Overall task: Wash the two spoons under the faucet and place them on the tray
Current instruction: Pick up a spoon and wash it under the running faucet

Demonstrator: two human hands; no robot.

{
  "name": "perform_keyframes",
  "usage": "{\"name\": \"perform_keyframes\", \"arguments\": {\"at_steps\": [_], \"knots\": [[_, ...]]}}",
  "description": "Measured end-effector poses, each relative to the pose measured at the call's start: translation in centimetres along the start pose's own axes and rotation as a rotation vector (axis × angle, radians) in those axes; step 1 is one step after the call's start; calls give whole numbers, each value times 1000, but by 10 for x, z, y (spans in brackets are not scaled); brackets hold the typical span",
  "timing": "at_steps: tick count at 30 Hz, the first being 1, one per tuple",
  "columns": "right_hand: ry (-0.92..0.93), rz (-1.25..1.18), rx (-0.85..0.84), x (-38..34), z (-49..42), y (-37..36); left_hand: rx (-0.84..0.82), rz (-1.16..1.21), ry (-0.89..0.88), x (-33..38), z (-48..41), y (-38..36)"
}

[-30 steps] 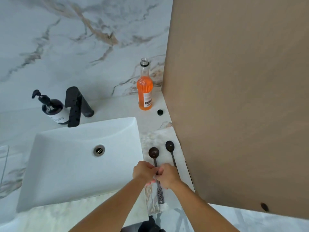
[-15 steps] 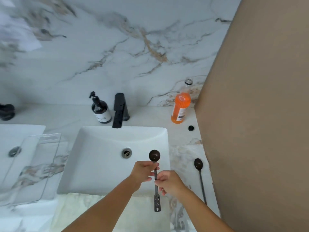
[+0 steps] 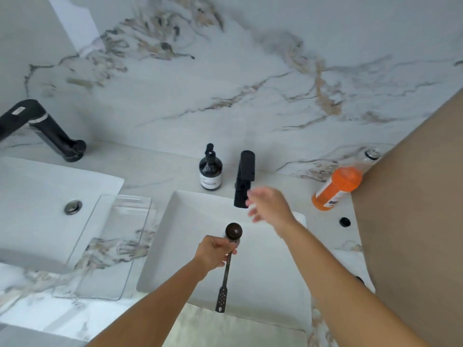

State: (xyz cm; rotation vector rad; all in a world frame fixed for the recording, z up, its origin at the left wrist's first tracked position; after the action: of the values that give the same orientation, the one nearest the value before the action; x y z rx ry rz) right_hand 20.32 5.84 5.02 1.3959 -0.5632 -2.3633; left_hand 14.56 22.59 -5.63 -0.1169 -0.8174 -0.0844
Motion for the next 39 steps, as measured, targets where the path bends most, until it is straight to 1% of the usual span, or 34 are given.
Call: {"name": "perform_keyframes", "arguments": {"at_steps": [2, 4, 7, 9, 10, 11, 13, 14, 15, 19, 30, 39], "knots": [[-12, -36, 26, -33, -19, -6, -1, 8, 6, -2, -9, 8], [-57, 11, 76, -50, -33, -11, -6, 16, 16, -6, -16, 11], [-107, 235, 165, -53, -42, -8, -8, 78, 31, -11, -21, 11], [-162, 329, 155, -52, -46, -5, 1, 152, 36, -14, -22, 7], [-199, 306, 127, -52, -48, -6, 18, 189, 34, -15, -22, 6], [-240, 203, 81, -52, -51, -7, 39, 214, 28, -15, -22, 4], [-310, -174, -25, -53, -57, -12, 74, 226, 4, -16, -21, 2], [-335, -319, -49, -54, -59, -14, 84, 215, -13, -16, -20, 1], [-348, -377, -52, -52, -61, -14, 92, 194, -33, -15, -20, -1], [-367, -374, -39, -52, -66, -15, 110, 94, -92, -15, -18, -8], [-373, -427, -47, -61, -73, -10, 102, 81, -128, -8, -24, -16], [-302, -467, -45, -64, -71, -7, 136, 59, -145, -3, -30, -20]]}}
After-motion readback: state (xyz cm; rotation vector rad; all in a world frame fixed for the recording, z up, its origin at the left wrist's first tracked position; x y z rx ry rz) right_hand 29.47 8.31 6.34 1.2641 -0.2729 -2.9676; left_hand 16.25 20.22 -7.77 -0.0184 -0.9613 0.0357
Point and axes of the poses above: each hand's wrist, its own z-axis away from the middle knuckle, its own y-axis out of the back of the hand, x = y × z, the point moved 2 cm from there along -z, towards the middle knuckle, and after that the axes turned 12 degrees about z, right-handed, at the moved point
